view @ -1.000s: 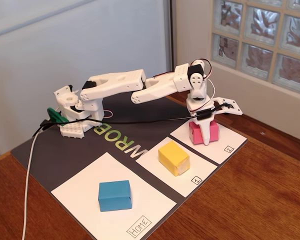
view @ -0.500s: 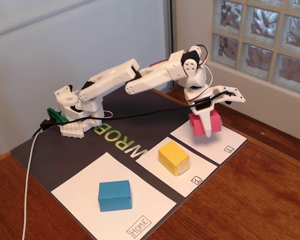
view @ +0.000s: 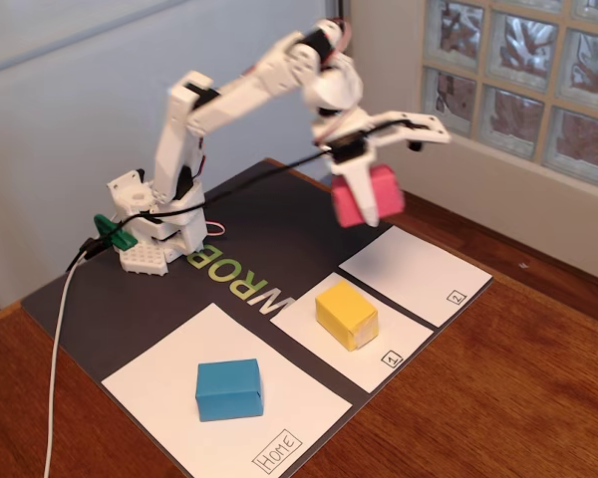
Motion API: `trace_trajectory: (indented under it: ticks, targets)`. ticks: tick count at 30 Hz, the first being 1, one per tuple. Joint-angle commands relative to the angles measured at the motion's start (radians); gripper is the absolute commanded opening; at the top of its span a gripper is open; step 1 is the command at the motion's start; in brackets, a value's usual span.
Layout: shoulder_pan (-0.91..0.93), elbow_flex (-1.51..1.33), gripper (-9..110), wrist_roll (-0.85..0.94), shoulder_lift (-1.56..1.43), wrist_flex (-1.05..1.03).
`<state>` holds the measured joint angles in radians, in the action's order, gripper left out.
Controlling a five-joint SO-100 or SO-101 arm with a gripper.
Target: Move box red to home
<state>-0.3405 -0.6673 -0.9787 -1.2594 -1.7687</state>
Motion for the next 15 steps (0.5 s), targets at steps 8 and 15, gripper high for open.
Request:
trace_trajectory:
  ticks: [8, 15]
  targets:
    - [0.235, -0.388, -1, 0.11, -0.463, -0.166]
    - [0.408, -0.637, -1, 0.299, -0.632, -0.164]
